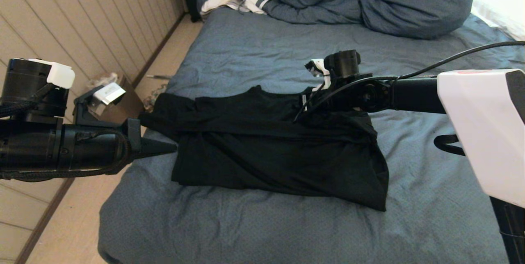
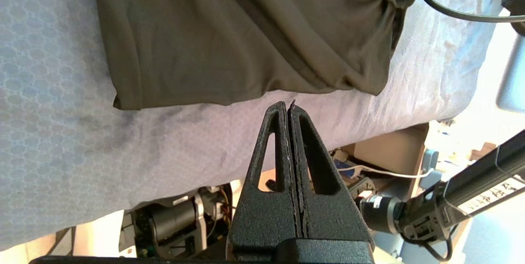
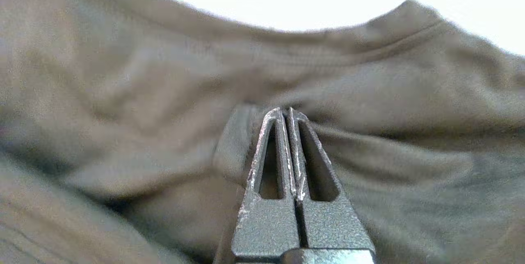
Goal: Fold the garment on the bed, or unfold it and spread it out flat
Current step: Fold the black T-shirt
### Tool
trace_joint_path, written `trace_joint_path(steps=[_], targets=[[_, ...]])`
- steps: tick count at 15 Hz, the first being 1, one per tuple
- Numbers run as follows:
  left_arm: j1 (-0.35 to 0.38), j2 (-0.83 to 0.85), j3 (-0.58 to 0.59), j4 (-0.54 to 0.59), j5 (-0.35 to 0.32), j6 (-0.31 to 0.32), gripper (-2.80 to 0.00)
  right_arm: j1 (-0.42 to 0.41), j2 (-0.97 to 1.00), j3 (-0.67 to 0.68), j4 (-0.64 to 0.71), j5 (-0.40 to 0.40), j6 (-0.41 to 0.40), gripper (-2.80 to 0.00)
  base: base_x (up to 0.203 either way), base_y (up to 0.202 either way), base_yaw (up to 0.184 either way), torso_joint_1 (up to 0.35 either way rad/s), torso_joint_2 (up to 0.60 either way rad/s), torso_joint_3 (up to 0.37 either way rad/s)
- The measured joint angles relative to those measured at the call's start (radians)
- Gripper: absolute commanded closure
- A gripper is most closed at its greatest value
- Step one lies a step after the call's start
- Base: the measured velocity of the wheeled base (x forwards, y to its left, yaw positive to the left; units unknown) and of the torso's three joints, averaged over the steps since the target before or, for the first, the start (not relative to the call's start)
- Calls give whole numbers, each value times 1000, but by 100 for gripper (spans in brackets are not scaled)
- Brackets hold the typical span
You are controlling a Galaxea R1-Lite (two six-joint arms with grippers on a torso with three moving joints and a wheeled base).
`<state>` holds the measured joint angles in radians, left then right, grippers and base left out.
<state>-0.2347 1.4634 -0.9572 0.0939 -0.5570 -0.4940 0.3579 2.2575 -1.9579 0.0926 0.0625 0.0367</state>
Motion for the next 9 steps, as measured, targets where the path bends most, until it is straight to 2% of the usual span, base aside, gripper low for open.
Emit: trace_joint_path(steps=[3,5,7,9], targets=[[4,0,-15,-16,11,0,0,-1,-39,3,-4,-12,37,0,0,0,0,0,0,0],[32,17,-24,-47,32,0,0,-9,-95,19,5,-15,80,0,0,0,0,0,0,0],[105,66,-36,-106,43,-1,0,-39,-170,53,49,-15,108,0,0,0,0,0,0,0],[217,145,-50,-194,44,2,0,-100,-258,121,105,-14,123,0,0,0,0,0,0,0]])
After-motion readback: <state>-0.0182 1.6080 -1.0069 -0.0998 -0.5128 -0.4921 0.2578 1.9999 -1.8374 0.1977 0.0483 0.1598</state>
